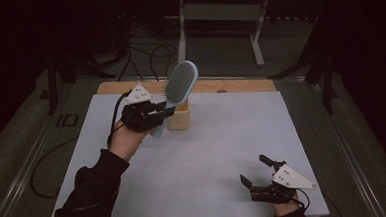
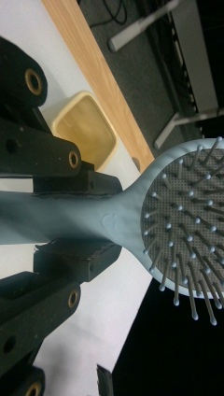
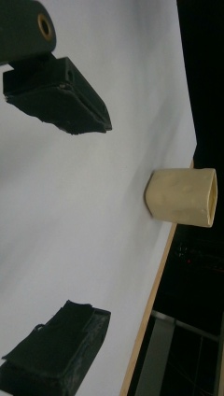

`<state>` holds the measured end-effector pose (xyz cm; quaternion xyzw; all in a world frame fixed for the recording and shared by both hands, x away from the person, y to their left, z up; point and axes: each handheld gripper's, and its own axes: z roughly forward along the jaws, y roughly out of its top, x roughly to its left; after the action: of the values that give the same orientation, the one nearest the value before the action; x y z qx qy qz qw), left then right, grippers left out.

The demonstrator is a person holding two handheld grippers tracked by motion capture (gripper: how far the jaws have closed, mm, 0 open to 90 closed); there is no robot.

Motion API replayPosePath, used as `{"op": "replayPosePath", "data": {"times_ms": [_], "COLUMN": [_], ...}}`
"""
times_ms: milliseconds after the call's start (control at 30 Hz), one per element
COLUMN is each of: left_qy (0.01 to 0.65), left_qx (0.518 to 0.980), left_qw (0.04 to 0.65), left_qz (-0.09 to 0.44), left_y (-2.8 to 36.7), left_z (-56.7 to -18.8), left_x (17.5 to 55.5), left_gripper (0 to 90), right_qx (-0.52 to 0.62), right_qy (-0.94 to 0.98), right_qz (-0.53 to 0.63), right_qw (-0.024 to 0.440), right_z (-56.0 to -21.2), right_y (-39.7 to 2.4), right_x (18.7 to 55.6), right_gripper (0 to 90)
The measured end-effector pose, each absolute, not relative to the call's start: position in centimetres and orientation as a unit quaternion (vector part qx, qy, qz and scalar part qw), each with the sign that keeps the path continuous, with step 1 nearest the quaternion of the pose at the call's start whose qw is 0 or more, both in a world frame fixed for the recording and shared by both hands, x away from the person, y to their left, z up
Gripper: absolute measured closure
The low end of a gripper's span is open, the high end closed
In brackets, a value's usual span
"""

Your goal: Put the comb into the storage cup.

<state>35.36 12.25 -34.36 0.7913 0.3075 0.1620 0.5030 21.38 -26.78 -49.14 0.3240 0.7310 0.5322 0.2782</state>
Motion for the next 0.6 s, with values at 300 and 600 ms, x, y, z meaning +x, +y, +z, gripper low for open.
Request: {"op": "replayPosePath", "data": {"times_ms": [300, 600], "left_qy": [0.306, 0.314], "left_qx": [0.778, 0.755], "left_qw": [0.524, 0.551], "left_qz": [0.163, 0.17], "left_y": [11.7, 11.1], "left_z": [-33.4, -32.8], "left_x": [36.1, 37.3], "left_gripper": [70.1, 70.0], "right_qx": [0.324, 0.322], "right_qy": [0.73, 0.731], "right_qz": [0.532, 0.533], "right_qw": [0.279, 0.28], "right_z": [-49.1, -49.1], "right_y": [-26.8, -26.8], "right_x": [21.4, 21.4], "right_gripper": [8.6, 8.6]}}
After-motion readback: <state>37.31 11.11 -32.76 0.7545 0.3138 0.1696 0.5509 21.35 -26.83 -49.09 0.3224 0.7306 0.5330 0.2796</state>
